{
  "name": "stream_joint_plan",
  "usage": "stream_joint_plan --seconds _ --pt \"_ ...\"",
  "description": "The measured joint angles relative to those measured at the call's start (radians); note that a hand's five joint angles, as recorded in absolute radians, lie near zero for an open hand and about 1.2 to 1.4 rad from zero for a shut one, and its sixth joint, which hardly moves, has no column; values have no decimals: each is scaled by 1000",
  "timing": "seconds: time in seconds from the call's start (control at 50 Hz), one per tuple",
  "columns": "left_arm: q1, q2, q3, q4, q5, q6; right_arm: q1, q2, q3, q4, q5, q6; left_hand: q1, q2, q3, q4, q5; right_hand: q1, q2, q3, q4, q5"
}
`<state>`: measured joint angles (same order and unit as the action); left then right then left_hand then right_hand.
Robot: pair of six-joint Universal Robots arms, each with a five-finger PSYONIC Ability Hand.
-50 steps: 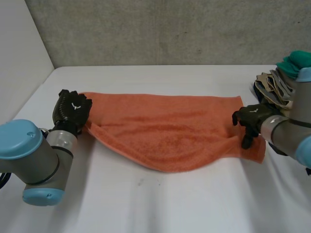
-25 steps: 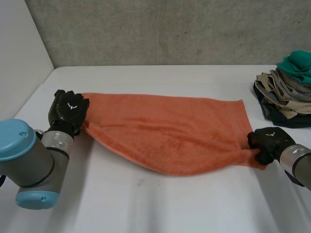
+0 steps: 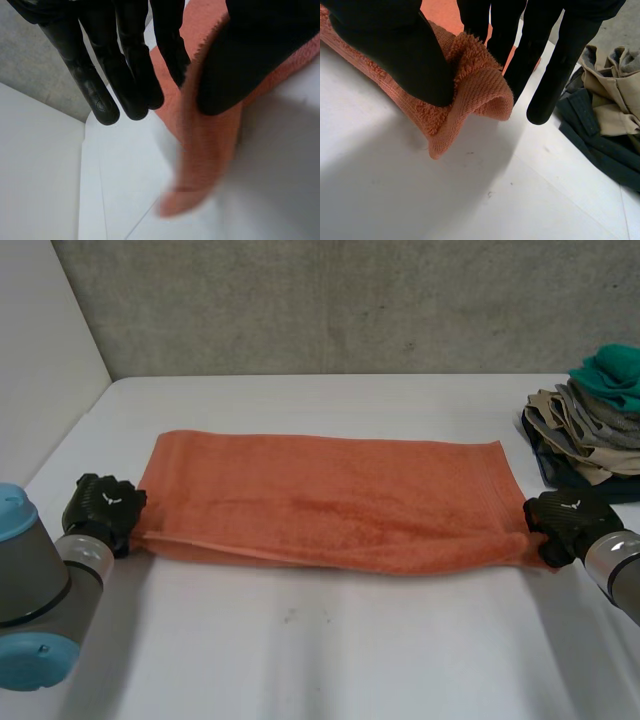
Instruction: Fold the laundry.
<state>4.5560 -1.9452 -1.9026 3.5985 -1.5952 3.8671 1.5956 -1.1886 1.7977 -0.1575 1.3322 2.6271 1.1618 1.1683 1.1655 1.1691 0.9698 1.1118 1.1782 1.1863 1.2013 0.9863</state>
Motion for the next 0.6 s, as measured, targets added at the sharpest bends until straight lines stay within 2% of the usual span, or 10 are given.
stream_joint_plan --seconds 0.12,0.24,0.32,0.46,0.52,0.6 --pt "7 34 -21 -2 13 0 6 -11 -4 28 1 -23 0 29 29 30 3 0 0 0 0 0" --pt "7 179 -79 -60 16 6 7 -76 -17 161 4 -161 0 29 30 31 3 0 0 0 0 0" --pt "3 349 -125 -220 19 15 3 -159 -31 334 14 -341 0 29 30 31 3 0 0 0 0 0" --pt "-4 546 -178 -538 33 71 -3 -252 -32 579 46 -573 0 31 31 31 3 0 0 8 1 0" --pt "-6 584 -199 -613 43 112 -3 -261 -30 638 55 -631 0 31 32 31 3 0 0 8 2 0" --pt "-5 581 -212 -623 52 151 0 -230 -43 644 60 -657 0 31 32 31 3 0 0 8 3 0"
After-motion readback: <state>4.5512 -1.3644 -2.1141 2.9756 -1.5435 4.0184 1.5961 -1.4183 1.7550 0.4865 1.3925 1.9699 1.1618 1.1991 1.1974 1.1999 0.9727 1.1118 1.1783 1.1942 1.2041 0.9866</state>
